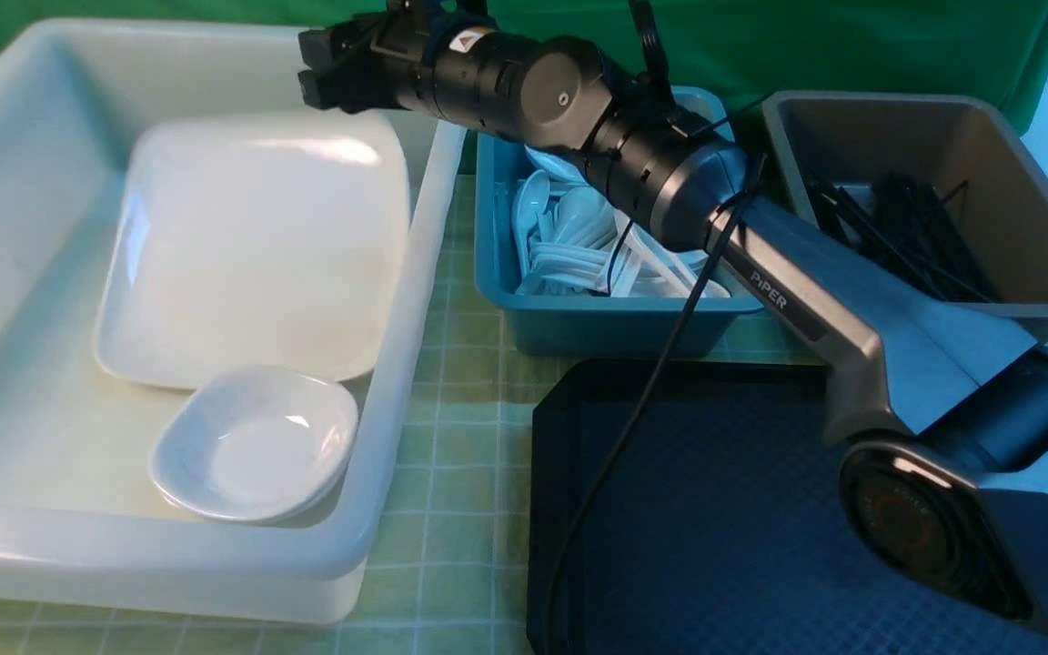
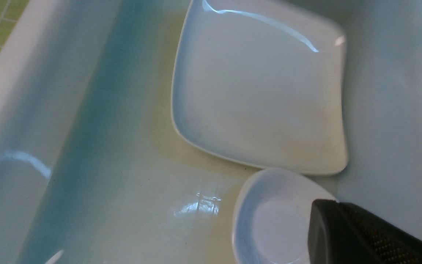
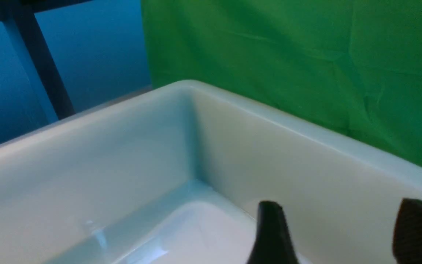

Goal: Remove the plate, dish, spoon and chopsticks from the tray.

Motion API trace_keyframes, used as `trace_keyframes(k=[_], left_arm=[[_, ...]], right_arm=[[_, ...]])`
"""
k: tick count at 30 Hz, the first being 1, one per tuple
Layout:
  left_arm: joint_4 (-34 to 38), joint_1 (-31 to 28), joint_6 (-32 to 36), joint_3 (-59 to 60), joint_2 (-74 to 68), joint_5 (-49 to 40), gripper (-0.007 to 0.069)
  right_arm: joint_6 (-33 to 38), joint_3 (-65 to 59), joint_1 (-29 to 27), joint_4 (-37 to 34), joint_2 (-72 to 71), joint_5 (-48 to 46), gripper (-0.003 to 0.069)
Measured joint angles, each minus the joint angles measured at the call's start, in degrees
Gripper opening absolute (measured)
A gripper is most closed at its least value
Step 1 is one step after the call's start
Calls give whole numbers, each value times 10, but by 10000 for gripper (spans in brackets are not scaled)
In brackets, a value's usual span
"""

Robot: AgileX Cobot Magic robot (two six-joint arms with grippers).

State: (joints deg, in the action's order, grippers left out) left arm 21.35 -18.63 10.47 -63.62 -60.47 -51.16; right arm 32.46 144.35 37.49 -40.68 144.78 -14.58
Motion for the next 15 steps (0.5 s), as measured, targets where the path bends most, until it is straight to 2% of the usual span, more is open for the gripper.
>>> trace_keyframes(k=[5,8,10,13,15], left_arm=[[0,0,0,0,0,1,-17],[1,0,3,0,-1,1,-17],[7,0,11,0,-3,0,-17],[39,0,36,0,-10,-1,-17],[62,2,55,0,-13,-1,-17]], right_arm=[[-17,1,-11,43,-15,-58,470],[-45,1,-23,80,-33,-115,427],[-71,1,-33,121,-54,-183,308],[-116,1,-48,204,-103,-298,89],[-148,1,-57,250,-135,-349,41]])
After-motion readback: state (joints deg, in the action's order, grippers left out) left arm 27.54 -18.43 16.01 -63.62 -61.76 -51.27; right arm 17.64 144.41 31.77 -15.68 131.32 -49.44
